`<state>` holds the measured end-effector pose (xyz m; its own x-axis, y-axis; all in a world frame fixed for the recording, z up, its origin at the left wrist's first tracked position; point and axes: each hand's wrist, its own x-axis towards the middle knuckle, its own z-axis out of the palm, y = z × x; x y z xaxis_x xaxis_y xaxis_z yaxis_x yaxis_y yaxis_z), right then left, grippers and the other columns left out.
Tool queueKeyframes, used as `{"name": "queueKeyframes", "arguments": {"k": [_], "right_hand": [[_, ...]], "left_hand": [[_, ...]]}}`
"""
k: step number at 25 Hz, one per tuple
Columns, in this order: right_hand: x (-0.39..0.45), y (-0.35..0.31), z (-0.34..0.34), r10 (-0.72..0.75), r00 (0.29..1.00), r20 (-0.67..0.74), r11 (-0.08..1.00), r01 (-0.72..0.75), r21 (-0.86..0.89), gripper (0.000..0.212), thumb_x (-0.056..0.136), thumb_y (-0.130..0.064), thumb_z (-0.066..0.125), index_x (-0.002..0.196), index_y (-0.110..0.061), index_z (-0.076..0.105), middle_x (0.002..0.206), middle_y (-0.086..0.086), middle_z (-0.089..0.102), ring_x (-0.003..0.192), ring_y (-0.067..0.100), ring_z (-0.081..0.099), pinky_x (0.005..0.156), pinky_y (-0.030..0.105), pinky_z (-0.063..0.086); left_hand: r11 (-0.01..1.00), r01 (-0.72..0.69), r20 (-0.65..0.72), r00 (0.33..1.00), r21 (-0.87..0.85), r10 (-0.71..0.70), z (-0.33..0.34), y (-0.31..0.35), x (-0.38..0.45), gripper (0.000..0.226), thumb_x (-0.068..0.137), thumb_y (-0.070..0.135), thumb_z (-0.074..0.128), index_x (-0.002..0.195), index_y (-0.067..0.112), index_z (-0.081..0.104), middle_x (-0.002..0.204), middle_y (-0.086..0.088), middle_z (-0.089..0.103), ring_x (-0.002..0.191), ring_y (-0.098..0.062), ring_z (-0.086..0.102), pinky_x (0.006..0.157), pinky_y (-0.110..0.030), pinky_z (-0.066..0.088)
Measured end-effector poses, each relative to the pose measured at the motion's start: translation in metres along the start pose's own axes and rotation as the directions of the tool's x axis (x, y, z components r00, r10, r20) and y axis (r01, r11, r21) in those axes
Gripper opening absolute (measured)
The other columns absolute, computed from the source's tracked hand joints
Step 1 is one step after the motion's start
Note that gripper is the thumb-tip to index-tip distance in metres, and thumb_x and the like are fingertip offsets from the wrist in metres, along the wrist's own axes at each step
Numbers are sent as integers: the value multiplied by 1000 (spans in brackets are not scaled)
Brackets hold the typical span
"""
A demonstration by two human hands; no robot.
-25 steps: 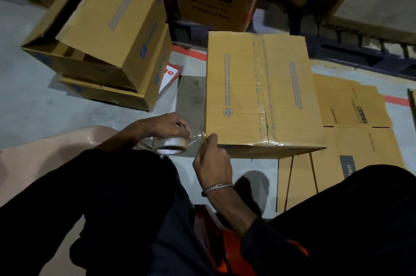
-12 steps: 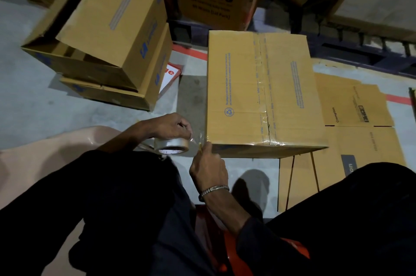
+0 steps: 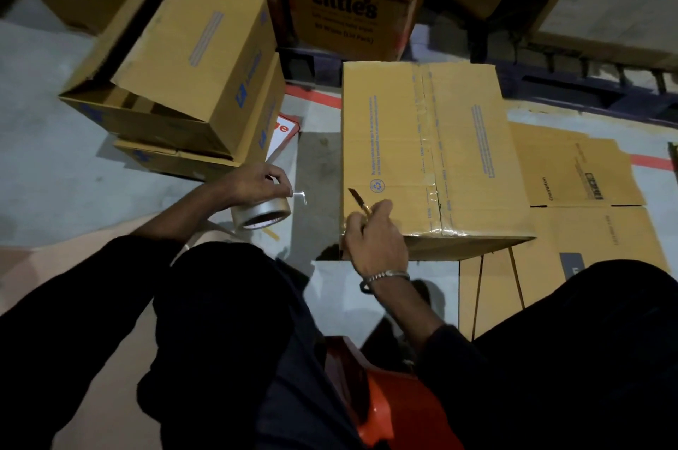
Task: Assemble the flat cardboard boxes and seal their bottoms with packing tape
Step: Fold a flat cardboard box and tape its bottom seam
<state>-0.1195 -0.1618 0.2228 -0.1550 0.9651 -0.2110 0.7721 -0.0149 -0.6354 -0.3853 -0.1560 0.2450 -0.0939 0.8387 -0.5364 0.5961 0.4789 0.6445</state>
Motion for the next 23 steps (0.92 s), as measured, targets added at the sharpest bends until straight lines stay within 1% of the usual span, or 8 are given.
{"name": "queueKeyframes", "arguments": {"k": [2,4,8,12,16,19,21,23], "right_hand": [[19,6,7,-39,997,-65,991,30,-127,46,95,-62,51,105,-18,41,87,7,68,81,31,64,69,44,57],[26,14,19,-125,990,-70,974,108,-200,54,88,-70,56,103,-18,50,85,5,69,79,29,65,66,37,55],[29,26,32,-203,977,-58,933,176,-313,47,81,-57,69,104,-19,54,81,3,67,77,28,63,62,33,46],[33,22,23,-203,975,91,914,222,-340,64,73,-58,80,110,-18,48,91,4,70,84,31,65,65,35,44],[38,23,10,-144,964,222,931,208,-300,87,60,-75,84,115,-20,47,94,5,72,87,31,68,73,37,54],[42,24,3,-176,945,277,914,261,-311,77,71,-62,85,123,-18,50,99,9,72,91,34,69,74,38,52],[44,28,-2,-235,924,302,877,335,-343,60,82,-40,81,128,-18,49,100,12,72,93,38,70,73,40,52],[46,30,-6,-259,913,315,865,365,-344,53,86,-26,75,130,-18,47,100,15,71,93,41,69,72,43,53]], "left_hand": [[1000,-7,-44,999,-6,7,-6,5,-2,10,93,28,73,90,24,82,102,5,76,103,-20,66,95,-41,54],[1000,-11,-92,996,-25,8,-7,9,-4,10,93,29,73,91,25,82,105,7,76,106,-18,67,99,-40,52],[995,-17,-88,996,-101,8,-8,28,-9,12,95,31,72,96,23,81,112,0,74,109,-21,66,99,-41,51],[999,-5,-118,993,-39,0,-18,68,-5,16,95,32,72,102,19,80,118,-5,69,104,-25,63,88,-39,51],[999,-38,-256,966,-7,35,-11,104,4,19,97,24,70,106,9,78,112,1,64,88,-9,55,75,-26,42],[981,-25,-340,939,-192,-42,0,115,16,19,96,23,71,106,9,79,114,1,71,92,-12,60,73,-24,46],[951,-1,-380,917,-310,-123,7,120,22,18,96,26,72,106,12,78,101,5,69,92,-18,62,79,-30,52],[912,18,-392,899,-410,-194,12,118,30,15,95,28,72,103,16,77,99,4,69,94,-23,64,84,-38,54]]}}
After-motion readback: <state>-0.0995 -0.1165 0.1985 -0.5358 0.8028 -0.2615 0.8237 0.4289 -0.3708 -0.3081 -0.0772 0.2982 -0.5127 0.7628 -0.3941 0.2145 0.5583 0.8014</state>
